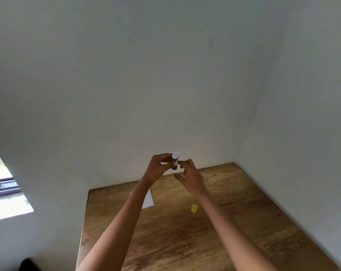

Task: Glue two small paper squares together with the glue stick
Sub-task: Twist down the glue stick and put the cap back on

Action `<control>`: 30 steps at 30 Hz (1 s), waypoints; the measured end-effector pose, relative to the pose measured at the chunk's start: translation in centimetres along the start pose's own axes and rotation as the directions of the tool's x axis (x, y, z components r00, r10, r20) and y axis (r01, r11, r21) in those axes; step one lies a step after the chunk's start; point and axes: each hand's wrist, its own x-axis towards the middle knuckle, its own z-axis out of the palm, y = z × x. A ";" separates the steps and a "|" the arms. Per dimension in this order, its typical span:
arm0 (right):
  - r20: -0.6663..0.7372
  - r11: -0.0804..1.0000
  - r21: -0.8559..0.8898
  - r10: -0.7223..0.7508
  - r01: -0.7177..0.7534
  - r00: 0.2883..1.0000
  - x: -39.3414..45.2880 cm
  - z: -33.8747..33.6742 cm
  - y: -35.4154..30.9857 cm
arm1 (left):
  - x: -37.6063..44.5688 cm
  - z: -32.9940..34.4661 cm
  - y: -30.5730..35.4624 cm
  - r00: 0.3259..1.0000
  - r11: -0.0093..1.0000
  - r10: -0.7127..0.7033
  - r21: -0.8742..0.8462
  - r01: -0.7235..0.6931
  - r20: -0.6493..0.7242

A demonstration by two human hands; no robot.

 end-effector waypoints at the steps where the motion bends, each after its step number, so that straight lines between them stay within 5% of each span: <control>1: 0.097 0.998 -0.031 0.056 -0.053 0.994 -0.6 0.2 0.9 | -0.3 0.5 -1.0 0.999 0.999 -0.047 0.022 0.047 -0.014; 6: 0.245 0.948 -0.126 0.317 -0.294 0.916 -4.6 1.4 5.4 | -2.6 3.7 -6.2 0.946 0.934 -0.325 0.162 0.319 0.011; 13: 0.386 0.848 -0.414 0.492 -0.330 0.781 -6.2 2.5 7.3 | -5.3 6.3 -9.3 0.903 0.893 -0.430 0.149 0.425 0.003; 16: 0.346 0.836 -0.436 0.497 -0.332 0.796 -5.9 3.1 7.8 | -5.7 6.6 -10.2 0.892 0.883 -0.451 0.151 0.445 0.008; 23: 0.128 0.857 -0.138 0.513 -0.497 0.849 -5.3 3.2 6.4 | -5.2 5.9 -9.7 0.908 0.901 -0.420 0.120 0.416 0.004; 26: -0.012 0.820 0.226 0.541 -0.525 0.841 -4.3 2.8 4.7 | -4.6 4.9 -8.5 0.926 0.923 -0.377 0.084 0.376 0.004; 30: 0.012 0.605 0.718 0.484 -0.345 0.875 -2.3 1.7 1.5 | -3.4 3.5 -7.0 0.941 0.941 -0.339 0.012 0.339 -0.025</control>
